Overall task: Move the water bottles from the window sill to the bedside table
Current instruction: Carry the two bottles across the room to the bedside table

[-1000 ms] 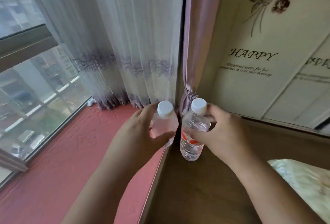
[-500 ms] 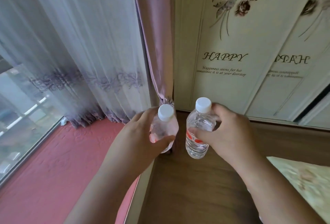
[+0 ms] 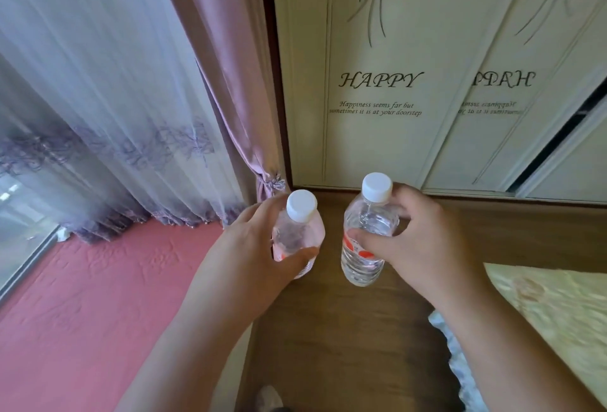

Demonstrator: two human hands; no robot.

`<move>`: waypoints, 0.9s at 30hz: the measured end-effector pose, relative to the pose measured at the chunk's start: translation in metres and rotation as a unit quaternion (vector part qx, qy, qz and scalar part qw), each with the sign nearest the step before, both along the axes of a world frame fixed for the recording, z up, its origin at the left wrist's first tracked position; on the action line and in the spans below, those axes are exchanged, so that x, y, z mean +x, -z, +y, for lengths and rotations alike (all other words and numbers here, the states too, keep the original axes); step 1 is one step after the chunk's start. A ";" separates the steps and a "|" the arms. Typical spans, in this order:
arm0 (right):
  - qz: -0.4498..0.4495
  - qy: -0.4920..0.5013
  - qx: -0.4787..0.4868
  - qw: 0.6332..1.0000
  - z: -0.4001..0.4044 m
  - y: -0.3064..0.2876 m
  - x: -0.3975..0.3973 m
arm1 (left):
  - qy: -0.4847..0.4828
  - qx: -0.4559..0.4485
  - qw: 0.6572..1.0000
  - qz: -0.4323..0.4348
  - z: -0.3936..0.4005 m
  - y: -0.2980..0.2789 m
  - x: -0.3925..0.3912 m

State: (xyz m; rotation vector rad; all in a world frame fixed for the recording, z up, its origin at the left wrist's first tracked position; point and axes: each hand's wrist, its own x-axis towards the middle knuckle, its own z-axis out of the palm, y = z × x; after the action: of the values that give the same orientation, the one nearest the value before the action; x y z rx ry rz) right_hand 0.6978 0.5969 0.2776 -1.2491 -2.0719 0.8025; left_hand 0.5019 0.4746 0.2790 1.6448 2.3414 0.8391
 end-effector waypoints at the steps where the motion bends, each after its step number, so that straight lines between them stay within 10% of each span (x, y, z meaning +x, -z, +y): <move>1: -0.002 0.007 -0.006 1.000 0.004 0.001 0.000 | 0.005 -0.006 1.000 0.003 0.008 0.003 -0.001; 27: -0.077 0.257 0.041 0.963 0.174 -0.014 -0.093 | 0.222 0.024 0.974 -0.050 0.286 0.009 -0.124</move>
State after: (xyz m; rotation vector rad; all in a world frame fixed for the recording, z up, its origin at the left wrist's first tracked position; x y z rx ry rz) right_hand 0.6048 0.7704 0.2916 -1.7416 -1.7437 0.3861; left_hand 0.3780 0.7607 0.2703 1.9850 1.7922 0.8598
